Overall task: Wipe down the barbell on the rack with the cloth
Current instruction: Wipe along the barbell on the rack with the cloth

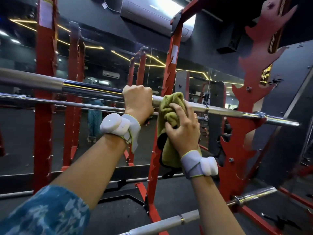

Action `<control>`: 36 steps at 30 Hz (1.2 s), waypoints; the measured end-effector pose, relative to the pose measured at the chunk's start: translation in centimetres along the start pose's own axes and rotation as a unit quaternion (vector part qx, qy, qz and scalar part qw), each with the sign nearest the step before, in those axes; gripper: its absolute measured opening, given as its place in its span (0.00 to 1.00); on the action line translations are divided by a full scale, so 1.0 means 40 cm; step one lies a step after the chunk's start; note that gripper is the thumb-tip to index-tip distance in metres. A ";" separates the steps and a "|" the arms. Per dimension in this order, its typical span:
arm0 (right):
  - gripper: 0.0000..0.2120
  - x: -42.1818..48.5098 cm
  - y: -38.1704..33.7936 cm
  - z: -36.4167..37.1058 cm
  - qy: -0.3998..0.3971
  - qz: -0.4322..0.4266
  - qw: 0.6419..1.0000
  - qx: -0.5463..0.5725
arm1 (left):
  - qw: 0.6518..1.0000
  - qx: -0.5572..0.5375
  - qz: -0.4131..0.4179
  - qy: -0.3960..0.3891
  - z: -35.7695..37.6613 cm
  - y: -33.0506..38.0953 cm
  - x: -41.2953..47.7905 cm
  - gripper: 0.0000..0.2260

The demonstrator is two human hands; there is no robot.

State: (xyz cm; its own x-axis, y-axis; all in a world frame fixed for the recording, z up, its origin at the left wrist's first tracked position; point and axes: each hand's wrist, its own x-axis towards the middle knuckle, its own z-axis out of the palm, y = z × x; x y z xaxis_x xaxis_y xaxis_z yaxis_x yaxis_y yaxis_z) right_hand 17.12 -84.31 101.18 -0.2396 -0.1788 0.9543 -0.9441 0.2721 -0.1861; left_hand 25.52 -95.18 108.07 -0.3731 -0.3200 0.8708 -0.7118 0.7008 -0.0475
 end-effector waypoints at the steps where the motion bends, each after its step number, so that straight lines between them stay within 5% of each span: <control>1: 0.24 0.007 0.019 -0.007 0.005 0.024 1.000 0.000 | 1.000 0.002 -0.005 -0.007 -0.003 0.003 -0.002 0.07; 5: 0.20 0.067 0.042 -0.030 0.023 0.131 0.988 0.082 | 1.000 0.021 -0.013 -0.015 -0.008 0.007 0.001 0.08; 12: 0.25 0.043 0.011 -0.015 -0.032 -0.023 0.999 0.021 | 0.993 0.068 0.084 -0.051 -0.020 0.019 0.041 0.11; 20: 0.17 0.118 0.049 -0.038 -0.001 0.119 0.992 0.044 | 0.996 0.058 0.059 -0.031 -0.008 0.029 0.022 0.10; 26: 0.23 0.076 0.022 -0.025 -0.027 -0.009 1.000 -0.002 | 0.996 0.073 0.042 -0.028 -0.004 0.037 0.013 0.10; 33: 0.19 0.101 0.079 -0.048 -0.033 0.102 0.994 0.007 | 0.995 0.088 0.031 -0.027 -0.005 0.043 0.009 0.10; 36: 0.20 0.101 0.064 -0.039 -0.039 0.081 0.996 -0.006 | 0.996 0.087 0.025 -0.020 0.004 0.039 0.011 0.11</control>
State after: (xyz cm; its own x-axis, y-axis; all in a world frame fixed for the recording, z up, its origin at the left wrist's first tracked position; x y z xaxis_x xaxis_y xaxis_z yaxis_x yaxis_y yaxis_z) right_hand 14.10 -82.85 104.91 -0.4052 -0.2054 0.8909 -0.8892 0.3150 -0.3318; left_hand 24.15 -94.32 108.31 -0.4317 -0.3141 0.8456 -0.7823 0.5970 -0.1776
